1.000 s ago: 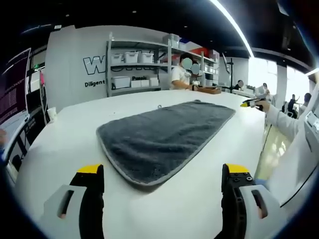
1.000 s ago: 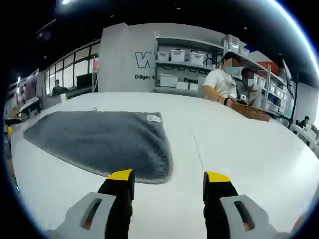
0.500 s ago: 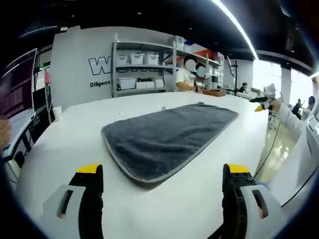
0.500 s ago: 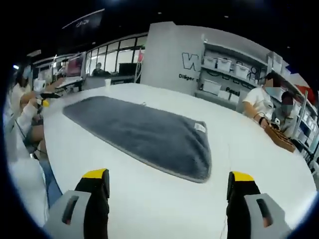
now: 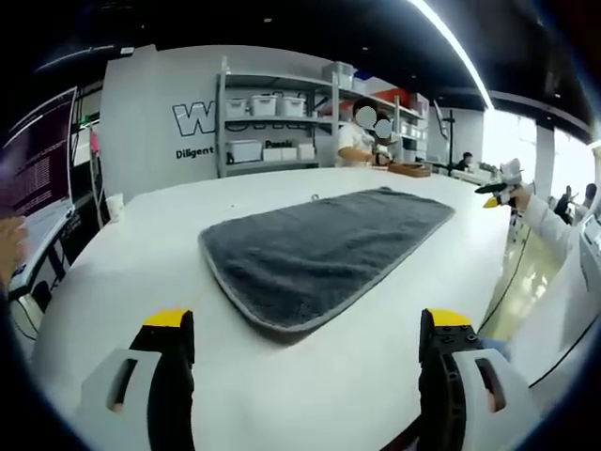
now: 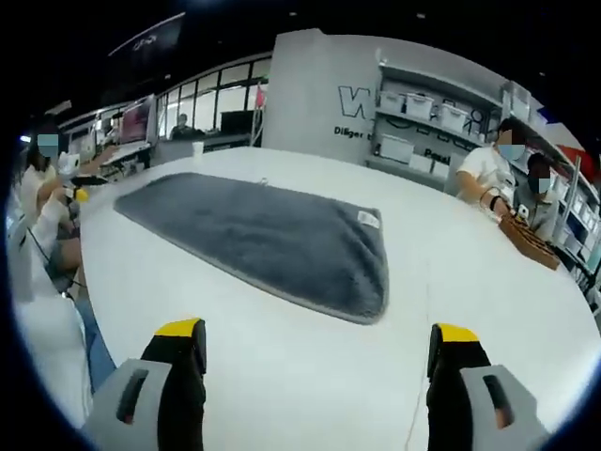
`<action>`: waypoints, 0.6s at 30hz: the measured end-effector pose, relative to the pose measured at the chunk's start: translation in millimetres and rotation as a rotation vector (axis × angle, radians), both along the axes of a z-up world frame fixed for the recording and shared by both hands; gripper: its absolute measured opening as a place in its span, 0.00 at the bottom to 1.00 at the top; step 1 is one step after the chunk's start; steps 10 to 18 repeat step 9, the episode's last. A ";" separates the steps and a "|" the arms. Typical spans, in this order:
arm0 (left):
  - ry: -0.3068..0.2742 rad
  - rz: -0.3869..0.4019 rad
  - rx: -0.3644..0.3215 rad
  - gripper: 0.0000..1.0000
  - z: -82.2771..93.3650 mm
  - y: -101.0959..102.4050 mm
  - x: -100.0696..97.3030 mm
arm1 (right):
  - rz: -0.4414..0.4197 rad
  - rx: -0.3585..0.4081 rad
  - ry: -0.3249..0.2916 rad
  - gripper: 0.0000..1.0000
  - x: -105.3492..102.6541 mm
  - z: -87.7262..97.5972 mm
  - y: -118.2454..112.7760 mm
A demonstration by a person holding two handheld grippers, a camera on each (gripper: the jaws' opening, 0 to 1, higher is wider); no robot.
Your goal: Open the folded towel by lifting each exposed corner and separating the folded layers until the towel lies flat within the target outline without major curled edges
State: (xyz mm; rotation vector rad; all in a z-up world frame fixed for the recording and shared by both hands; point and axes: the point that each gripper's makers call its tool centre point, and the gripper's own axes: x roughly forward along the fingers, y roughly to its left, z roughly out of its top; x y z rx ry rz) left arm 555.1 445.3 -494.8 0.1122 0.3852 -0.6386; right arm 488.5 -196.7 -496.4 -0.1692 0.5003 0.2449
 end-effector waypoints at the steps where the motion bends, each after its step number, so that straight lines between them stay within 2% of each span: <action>1: 0.000 -0.001 -0.001 0.99 -0.1 -0.4 -0.2 | -0.005 -0.001 -0.002 0.99 0.1 0.2 -0.1; 18: 0.001 0.000 -0.003 0.99 -1.0 0.4 -0.2 | -0.006 -0.005 0.006 0.99 0.9 -2.0 -1.1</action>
